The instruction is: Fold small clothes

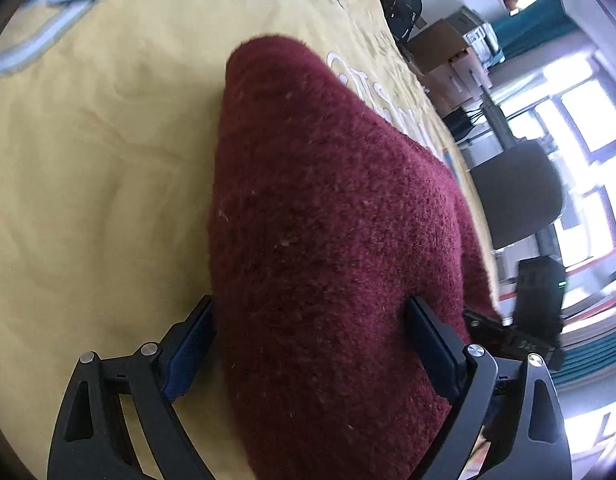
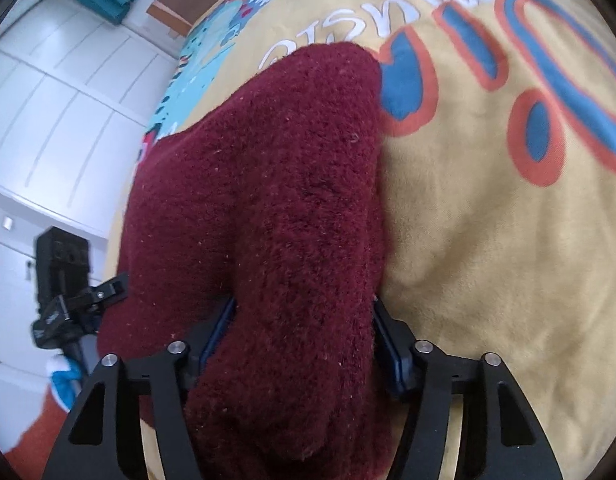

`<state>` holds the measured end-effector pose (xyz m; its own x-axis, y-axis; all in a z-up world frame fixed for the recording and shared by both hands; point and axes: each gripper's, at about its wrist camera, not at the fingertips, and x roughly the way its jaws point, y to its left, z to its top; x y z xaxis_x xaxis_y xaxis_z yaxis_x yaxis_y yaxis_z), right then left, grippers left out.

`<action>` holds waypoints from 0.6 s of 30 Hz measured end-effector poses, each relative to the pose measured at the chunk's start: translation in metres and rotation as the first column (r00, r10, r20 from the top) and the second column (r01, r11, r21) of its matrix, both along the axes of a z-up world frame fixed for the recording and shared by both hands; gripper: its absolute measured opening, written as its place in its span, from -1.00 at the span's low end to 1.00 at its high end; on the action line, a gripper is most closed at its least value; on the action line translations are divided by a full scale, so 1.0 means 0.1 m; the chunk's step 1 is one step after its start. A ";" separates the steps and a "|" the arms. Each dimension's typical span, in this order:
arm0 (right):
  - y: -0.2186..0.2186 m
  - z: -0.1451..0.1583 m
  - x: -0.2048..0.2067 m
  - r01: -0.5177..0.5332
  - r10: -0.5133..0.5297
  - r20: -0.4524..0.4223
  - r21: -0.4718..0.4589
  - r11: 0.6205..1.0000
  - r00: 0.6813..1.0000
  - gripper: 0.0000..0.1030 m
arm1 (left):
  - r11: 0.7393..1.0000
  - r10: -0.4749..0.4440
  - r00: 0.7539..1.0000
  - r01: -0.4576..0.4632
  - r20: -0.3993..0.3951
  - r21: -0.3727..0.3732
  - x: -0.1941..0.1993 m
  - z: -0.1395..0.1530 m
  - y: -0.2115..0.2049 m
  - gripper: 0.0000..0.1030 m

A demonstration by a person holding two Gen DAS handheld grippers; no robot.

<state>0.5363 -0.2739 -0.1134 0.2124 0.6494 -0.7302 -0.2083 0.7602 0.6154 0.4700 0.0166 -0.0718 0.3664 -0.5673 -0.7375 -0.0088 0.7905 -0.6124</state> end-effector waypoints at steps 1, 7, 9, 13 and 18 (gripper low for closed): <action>-0.01 -0.01 0.00 -0.002 0.002 -0.004 0.014 1.000 1.000 0.08 | 1.000 0.001 1.000 -0.001 0.000 -0.018 0.02 -0.01 0.00 0.69; 0.04 0.21 -0.07 -0.032 0.033 0.060 -0.004 0.999 0.998 -0.18 | 0.995 -0.007 1.000 0.009 0.026 -0.096 0.08 0.11 0.10 0.09; 0.10 0.36 -0.08 -0.042 0.043 0.091 -0.015 0.999 0.995 -0.20 | 0.995 -0.012 0.999 0.016 0.040 -0.097 0.08 0.21 0.17 -0.02; 0.26 0.69 -0.14 -0.072 0.072 0.149 -0.008 0.997 0.986 -0.22 | 0.994 -0.001 0.997 0.009 0.076 -0.106 0.04 0.43 0.30 -0.08; 0.65 0.96 -0.20 -0.122 0.117 0.197 0.017 0.992 0.974 -0.22 | 0.997 0.017 0.992 -0.007 0.126 -0.080 -0.09 0.74 0.63 -0.08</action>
